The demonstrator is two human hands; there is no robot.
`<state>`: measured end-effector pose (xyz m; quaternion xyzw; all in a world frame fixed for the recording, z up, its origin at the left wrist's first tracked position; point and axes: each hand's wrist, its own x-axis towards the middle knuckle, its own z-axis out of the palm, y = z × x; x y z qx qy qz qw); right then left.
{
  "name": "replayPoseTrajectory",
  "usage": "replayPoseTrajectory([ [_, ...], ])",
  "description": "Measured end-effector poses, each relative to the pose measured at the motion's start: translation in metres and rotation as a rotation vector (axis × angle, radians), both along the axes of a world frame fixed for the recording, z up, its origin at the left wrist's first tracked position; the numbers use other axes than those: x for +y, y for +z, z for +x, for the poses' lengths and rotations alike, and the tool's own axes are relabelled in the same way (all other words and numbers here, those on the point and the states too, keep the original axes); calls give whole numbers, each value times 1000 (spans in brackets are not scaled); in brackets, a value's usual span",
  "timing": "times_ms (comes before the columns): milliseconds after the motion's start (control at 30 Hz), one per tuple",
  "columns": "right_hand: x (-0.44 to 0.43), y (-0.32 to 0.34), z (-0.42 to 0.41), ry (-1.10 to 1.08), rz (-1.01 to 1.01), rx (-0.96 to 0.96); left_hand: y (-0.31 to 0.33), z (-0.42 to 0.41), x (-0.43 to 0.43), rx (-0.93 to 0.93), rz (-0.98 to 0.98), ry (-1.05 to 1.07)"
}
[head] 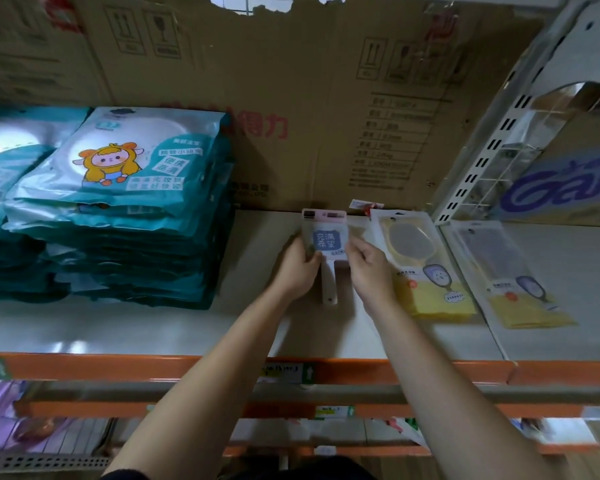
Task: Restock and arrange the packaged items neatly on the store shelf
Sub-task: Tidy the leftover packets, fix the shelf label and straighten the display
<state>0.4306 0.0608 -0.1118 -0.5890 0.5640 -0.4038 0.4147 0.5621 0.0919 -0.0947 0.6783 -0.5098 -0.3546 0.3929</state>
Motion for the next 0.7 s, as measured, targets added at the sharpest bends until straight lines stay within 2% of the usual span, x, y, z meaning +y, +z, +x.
replayPoseTrajectory([
  [100, 5, 9, -2, -2, -125, 72, 10, 1, 3, -59, -4, 0],
  [200, 8, 29, 3, 45, -252, 103, 34, 7, 9, -320, -55, 45],
  [267, 11, 45, 13, 79, -319, 71, 60, 16, 19, -452, -192, 56],
  [400, 23, 69, 38, 156, -329, 24, 115, 36, 54, -559, -495, 146],
  [467, 35, 73, 54, 203, -343, -10, 134, 49, 72, -609, -578, 212],
  [567, 50, 71, 80, 257, -400, -18, 146, 79, 93, -680, -615, 293],
  [700, 61, 59, 113, 284, -300, -12, 137, 134, 120, -769, -554, 391],
])
